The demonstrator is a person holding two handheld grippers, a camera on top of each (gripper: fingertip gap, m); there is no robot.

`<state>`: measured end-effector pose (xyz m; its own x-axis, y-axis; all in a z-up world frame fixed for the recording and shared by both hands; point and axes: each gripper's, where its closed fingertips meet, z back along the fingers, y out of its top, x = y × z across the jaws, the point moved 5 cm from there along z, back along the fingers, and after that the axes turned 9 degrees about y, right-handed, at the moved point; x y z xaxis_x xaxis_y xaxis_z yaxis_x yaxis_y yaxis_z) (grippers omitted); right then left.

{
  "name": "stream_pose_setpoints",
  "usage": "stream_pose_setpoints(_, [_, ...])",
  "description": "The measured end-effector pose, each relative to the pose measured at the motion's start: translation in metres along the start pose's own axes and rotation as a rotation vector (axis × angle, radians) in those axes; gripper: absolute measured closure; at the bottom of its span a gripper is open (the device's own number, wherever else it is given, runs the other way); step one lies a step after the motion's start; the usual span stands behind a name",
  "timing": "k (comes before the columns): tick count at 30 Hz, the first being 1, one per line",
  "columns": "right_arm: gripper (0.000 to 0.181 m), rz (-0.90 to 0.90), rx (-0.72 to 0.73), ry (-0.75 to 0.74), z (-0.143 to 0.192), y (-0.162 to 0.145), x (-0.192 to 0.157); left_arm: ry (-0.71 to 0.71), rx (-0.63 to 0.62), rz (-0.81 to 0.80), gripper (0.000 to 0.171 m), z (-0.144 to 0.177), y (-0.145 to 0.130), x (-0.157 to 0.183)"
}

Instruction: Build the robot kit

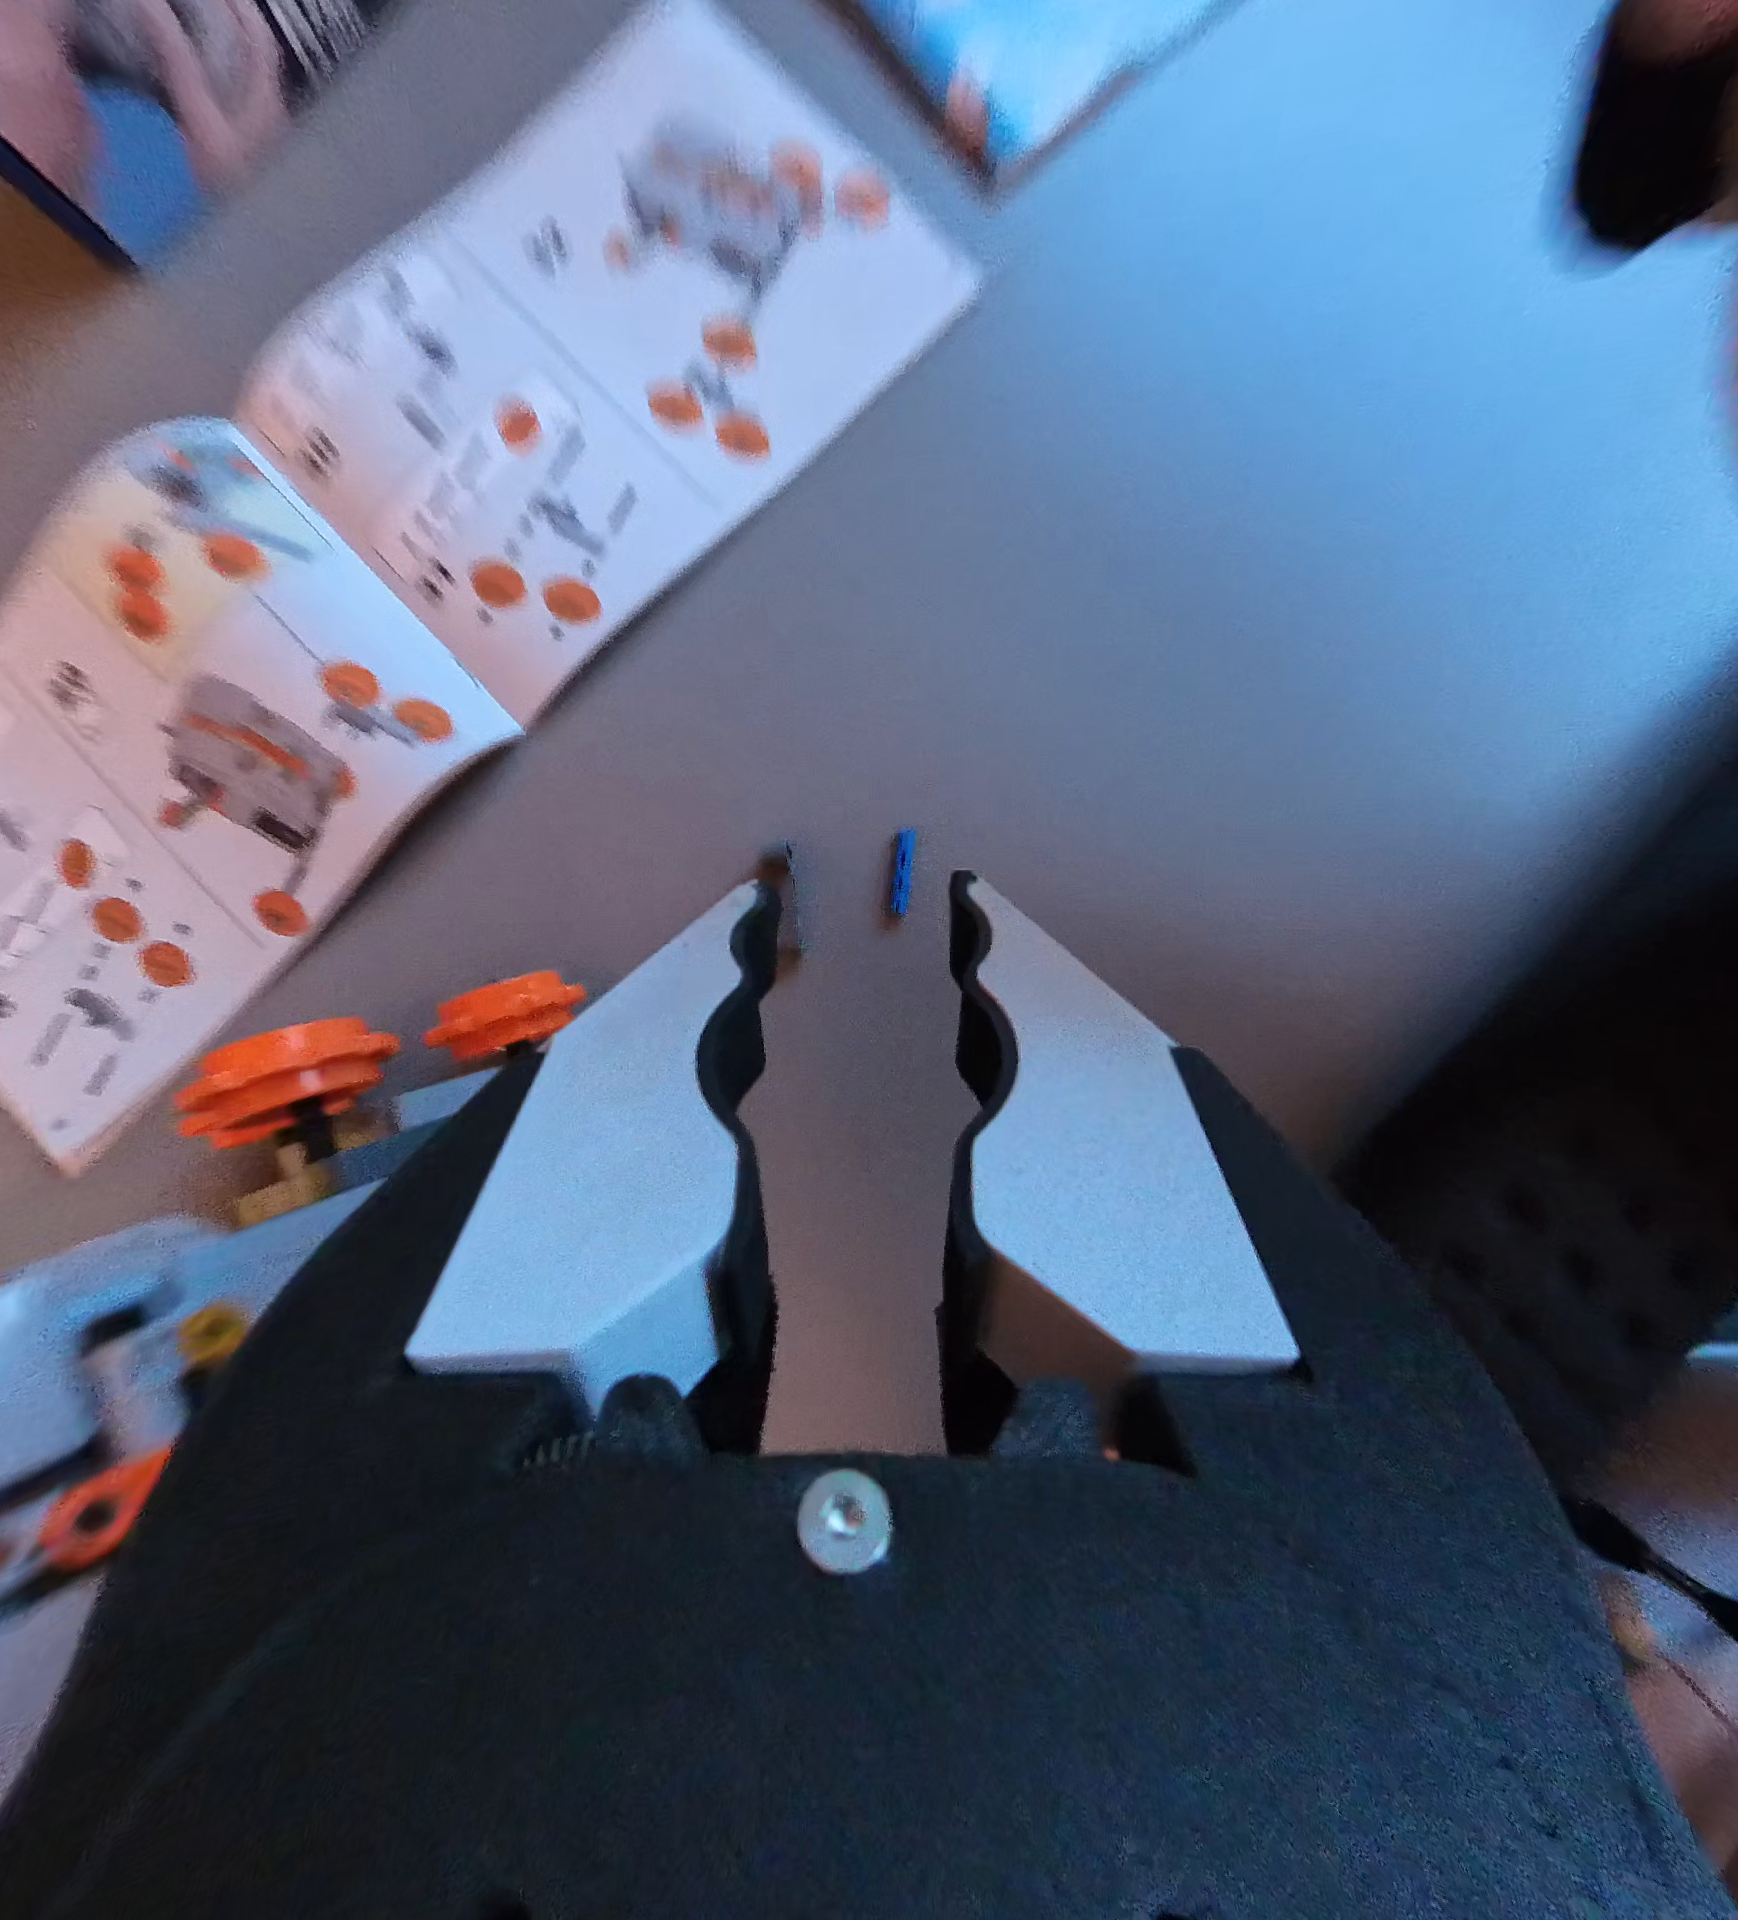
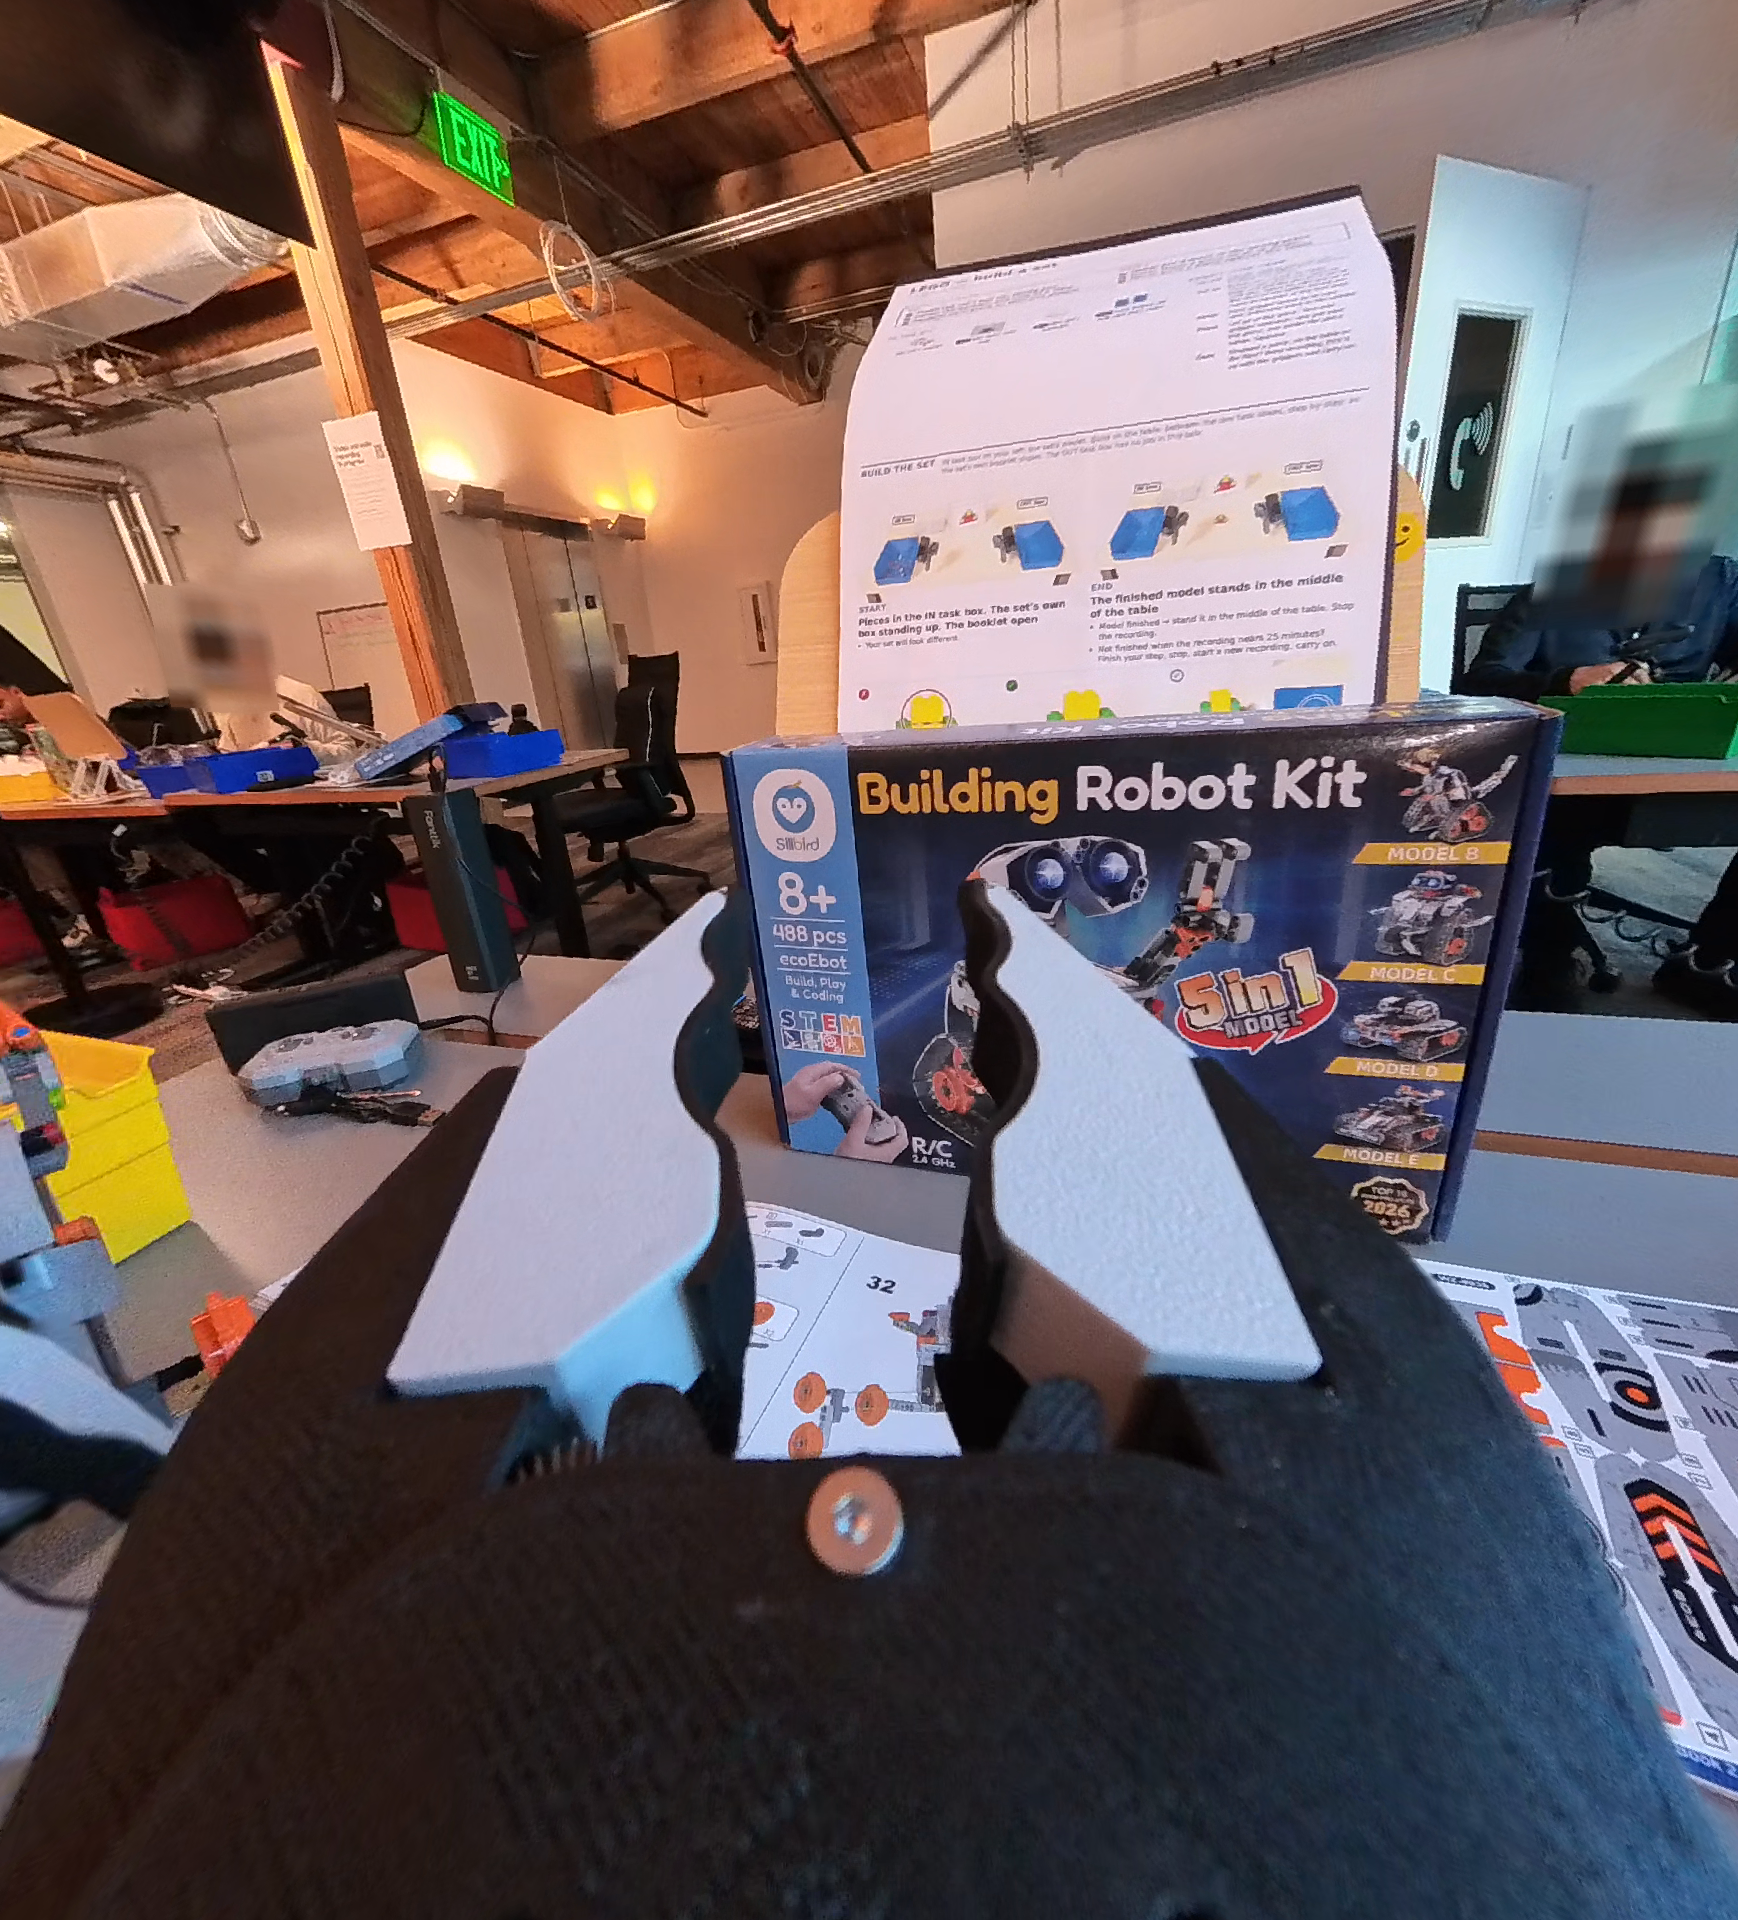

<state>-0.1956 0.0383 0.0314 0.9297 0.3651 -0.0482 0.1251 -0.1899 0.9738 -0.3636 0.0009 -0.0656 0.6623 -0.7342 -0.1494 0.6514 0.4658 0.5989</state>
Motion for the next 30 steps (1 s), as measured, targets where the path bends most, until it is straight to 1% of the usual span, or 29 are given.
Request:
stream_pose_setpoints(3, [0.140, -0.014, -0.003, 0.010, -0.001, -0.001, -0.001, 0.042, 0.261, 0.035, 0.129, 0.054, 0.010, -0.012])
stream_pose_setpoints(6, [0.140, -0.024, -0.009, 0.012, -0.002, -0.002, -0.001, 0.164, 0.472, 0.108, 0.129, 0.106, 0.004, -0.040])
stream_pose_setpoints(9, [0.140, -0.005, -0.017, 0.010, -0.003, -0.003, -0.002, 0.297, 0.608, 0.183, 0.127, 0.151, -0.013, -0.073])
stream_pose_setpoints(12, [0.140, -0.020, -0.011, 0.034, -0.004, -0.004, -0.007, 0.419, 0.683, 0.233, 0.129, 0.182, -0.034, -0.103])
stream_pose_setpoints(15, [0.140, -0.017, -0.006, 0.048, -0.005, -0.003, -0.011, 0.554, 0.728, 0.281, 0.121, 0.204, -0.058, -0.132])
stream_pose_setpoints(18, [0.140, 0.011, -0.025, 0.051, -0.007, -0.007, -0.014, 0.634, 0.760, 0.342, 0.115, 0.220, -0.083, -0.155])
stream_pose_setpoints(20, [0.140, 0.018, -0.033, 0.060, -0.009, -0.009, -0.016, 0.681, 0.742, 0.384, 0.112, 0.228, -0.101, -0.170])
stream_pose_setpoints(24, [0.140, 0.019, -0.045, 0.081, -0.013, -0.014, -0.020, 0.763, 0.655, 0.463, 0.094, 0.238, -0.139, -0.203])
stream_pose_setpoints(25, [0.140, 0.020, -0.044, 0.084, -0.013, -0.014, -0.020, 0.751, 0.632, 0.491, 0.091, 0.237, -0.147, -0.209])
stream_pose_setpoints(26, [0.140, 0.020, -0.045, 0.086, -0.013, -0.015, -0.021, 0.696, 0.621, 0.520, 0.092, 0.232, -0.153, -0.212])
stream_pose_setpoints(28, [0.140, 0.019, -0.049, 0.090, -0.014, -0.016, -0.021, 0.538, 0.591, 0.599, 0.092, 0.222, -0.163, -0.215])
stream_pose_setpoints(30, [0.140, 0.020, -0.055, 0.092, -0.015, -0.018, -0.021, 0.453, 0.573, 0.635, 0.087, 0.216, -0.173, -0.220])
